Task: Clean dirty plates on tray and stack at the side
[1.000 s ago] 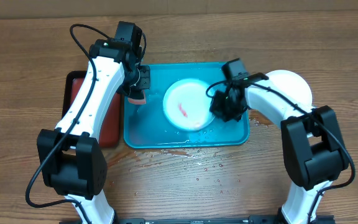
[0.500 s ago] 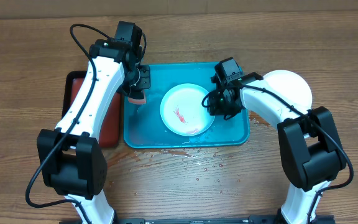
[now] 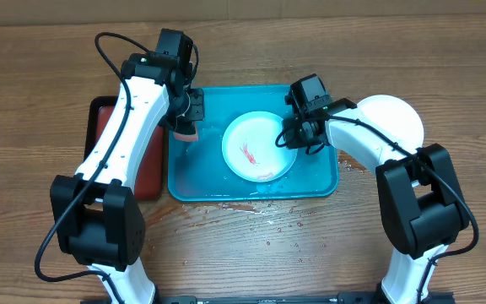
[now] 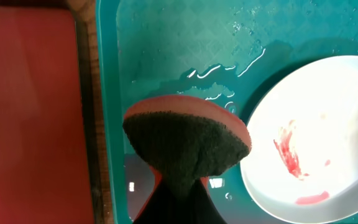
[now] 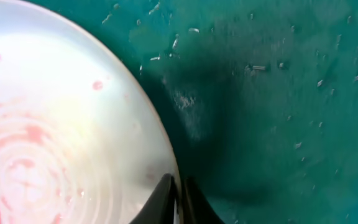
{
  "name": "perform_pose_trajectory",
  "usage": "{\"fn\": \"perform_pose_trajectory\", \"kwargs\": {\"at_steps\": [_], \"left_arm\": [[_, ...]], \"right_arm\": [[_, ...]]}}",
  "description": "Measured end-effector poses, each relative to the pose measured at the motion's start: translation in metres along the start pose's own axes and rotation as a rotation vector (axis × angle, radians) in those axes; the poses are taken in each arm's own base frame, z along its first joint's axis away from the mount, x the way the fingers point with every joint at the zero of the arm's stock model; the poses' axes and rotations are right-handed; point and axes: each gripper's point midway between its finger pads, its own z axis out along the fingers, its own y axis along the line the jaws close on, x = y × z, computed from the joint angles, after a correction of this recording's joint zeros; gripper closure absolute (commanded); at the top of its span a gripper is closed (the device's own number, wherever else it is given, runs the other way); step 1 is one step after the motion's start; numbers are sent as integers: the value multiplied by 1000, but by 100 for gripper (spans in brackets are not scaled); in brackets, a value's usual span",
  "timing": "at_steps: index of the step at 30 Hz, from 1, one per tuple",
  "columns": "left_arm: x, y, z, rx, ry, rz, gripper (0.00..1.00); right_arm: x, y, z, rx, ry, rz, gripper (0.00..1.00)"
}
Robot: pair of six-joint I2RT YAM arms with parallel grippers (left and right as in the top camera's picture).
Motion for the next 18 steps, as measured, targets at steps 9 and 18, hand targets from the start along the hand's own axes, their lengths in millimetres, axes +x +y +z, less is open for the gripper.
{"fn": "perform_pose_trajectory", "kwargs": {"at_steps": [9,18], "left_arm": [[-1,0,0,1,-4,0,96],[-1,-2,0,3,-7,4,96]], "right_arm": [[29,13,-5,-69,145,281,96],[38,45,-2,-100,175,492,96]]}}
